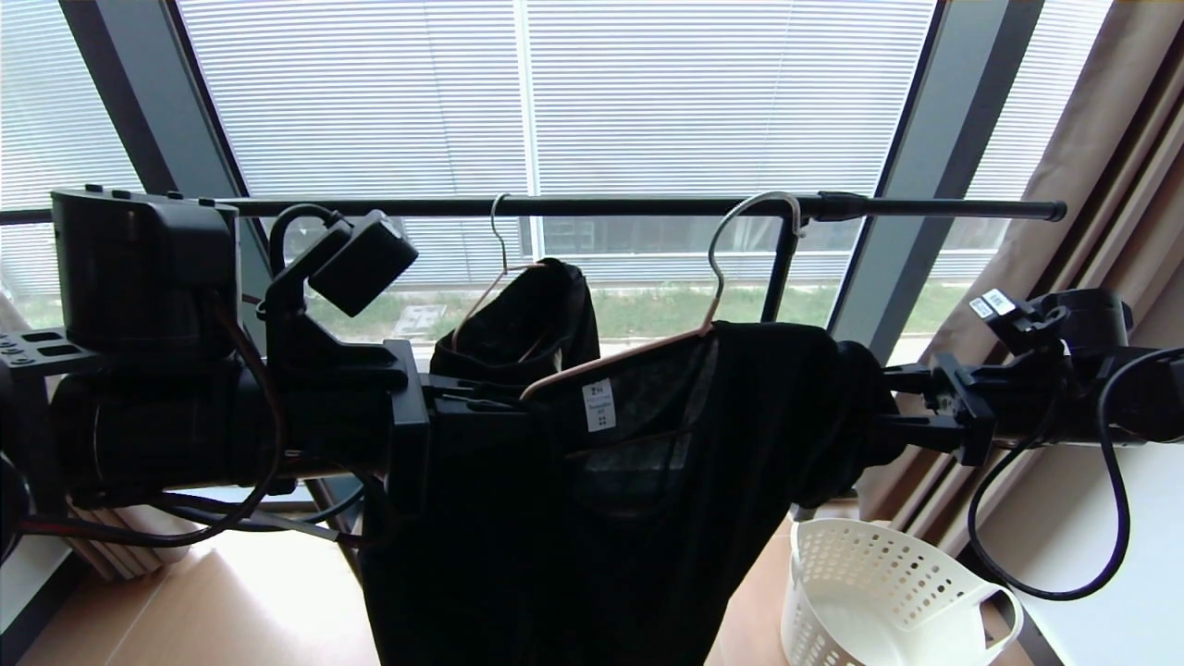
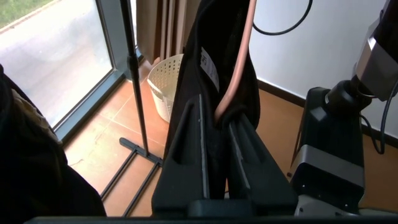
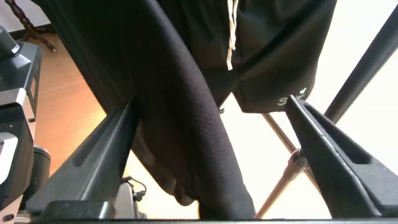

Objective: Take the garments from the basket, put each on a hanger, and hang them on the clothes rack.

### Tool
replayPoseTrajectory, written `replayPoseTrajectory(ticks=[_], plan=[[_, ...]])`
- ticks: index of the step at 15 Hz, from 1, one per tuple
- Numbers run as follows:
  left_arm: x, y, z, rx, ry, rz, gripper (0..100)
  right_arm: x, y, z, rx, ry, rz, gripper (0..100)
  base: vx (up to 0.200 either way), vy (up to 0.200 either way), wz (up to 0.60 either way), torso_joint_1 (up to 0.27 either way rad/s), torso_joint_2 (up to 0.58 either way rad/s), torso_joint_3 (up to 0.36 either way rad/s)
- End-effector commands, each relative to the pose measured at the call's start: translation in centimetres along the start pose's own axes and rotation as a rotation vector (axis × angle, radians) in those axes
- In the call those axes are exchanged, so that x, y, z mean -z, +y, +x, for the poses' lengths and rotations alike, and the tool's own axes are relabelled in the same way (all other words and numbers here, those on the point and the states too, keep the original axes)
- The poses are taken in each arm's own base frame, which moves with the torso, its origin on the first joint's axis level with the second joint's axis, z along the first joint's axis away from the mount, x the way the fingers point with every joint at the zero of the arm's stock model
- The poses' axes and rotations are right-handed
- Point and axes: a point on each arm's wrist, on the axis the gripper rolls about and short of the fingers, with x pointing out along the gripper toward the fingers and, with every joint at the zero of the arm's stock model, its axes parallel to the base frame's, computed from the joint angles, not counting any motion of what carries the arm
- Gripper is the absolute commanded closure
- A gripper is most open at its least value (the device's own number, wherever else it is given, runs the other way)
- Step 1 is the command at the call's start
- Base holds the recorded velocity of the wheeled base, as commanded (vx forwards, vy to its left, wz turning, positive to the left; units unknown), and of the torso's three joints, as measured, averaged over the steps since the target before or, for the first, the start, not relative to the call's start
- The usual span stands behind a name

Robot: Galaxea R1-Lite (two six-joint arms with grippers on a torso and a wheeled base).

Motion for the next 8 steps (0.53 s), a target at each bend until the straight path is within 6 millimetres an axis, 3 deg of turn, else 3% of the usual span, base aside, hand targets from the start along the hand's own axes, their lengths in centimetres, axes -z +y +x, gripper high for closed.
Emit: replayPoseTrajectory(ticks=[1, 8], plan=[[-0.1, 0.0, -0.1, -0.003, -0.004, -0.001, 100, -0.2, -0.1, -0.3, 0.009, -0.003, -0.004, 100, 0.0, 0.0, 0.0, 0.0, 0.0, 0.0], [-0.5, -0.3, -1.0, -0.014, -0.027, 0.011, 100, -0.6, -1.0, -2.4, 0.073, -0.017, -0.016, 100, 0.0, 0.0, 0.0, 0.0, 0.0, 0.0]])
